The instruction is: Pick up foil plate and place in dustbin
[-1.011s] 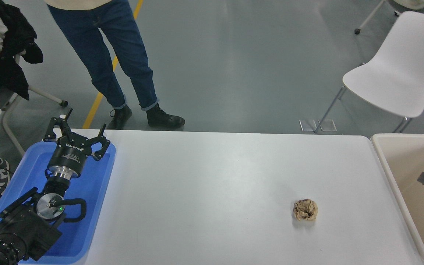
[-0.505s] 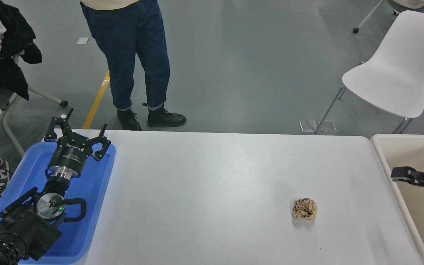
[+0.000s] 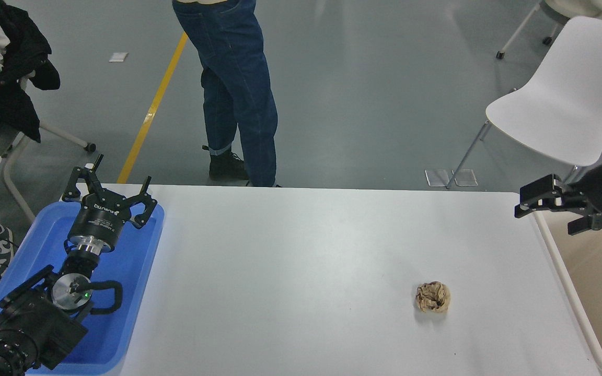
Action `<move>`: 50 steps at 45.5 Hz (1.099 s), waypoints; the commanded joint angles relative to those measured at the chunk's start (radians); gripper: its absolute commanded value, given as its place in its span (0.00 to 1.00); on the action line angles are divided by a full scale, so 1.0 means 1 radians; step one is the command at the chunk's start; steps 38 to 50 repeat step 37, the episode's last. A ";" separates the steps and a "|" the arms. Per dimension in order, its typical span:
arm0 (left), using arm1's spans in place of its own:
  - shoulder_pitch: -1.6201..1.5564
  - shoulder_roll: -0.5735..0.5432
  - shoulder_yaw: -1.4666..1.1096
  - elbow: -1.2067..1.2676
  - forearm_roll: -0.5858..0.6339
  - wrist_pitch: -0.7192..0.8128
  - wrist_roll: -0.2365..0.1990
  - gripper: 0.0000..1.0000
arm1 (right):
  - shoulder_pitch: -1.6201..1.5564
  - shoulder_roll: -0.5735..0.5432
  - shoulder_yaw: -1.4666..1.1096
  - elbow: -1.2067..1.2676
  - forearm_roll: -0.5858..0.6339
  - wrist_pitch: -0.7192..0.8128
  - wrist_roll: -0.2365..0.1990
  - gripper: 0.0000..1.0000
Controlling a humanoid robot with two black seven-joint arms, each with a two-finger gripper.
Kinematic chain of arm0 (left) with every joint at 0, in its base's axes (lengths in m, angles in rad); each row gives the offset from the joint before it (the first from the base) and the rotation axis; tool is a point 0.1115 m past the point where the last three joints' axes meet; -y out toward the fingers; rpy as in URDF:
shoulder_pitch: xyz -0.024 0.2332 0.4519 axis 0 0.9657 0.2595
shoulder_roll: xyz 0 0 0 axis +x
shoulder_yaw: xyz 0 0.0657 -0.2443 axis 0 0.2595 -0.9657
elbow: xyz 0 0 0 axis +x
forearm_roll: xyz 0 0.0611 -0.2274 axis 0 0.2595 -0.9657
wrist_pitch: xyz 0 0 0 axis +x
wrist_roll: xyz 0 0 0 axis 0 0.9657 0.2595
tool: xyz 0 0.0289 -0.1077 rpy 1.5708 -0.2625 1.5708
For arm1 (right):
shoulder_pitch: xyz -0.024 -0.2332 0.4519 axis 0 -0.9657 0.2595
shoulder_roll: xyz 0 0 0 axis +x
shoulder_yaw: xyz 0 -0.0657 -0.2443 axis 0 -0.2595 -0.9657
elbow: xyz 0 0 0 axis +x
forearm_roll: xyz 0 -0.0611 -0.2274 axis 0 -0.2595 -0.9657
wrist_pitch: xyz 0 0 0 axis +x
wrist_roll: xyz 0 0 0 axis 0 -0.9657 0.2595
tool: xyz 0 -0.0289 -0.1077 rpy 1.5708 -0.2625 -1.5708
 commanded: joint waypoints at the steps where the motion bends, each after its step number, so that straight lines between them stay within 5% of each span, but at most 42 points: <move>1: 0.001 0.000 0.000 -0.001 0.000 0.001 0.000 1.00 | 0.258 0.273 -0.256 0.006 0.056 0.041 0.003 1.00; 21: 0.001 0.000 0.000 -0.001 0.000 0.001 0.000 1.00 | 0.406 0.407 -0.279 0.003 0.122 0.041 0.003 1.00; 50: 0.001 0.000 0.000 0.000 0.000 0.000 0.000 1.00 | 0.388 0.421 -0.272 0.004 0.139 0.041 0.008 1.00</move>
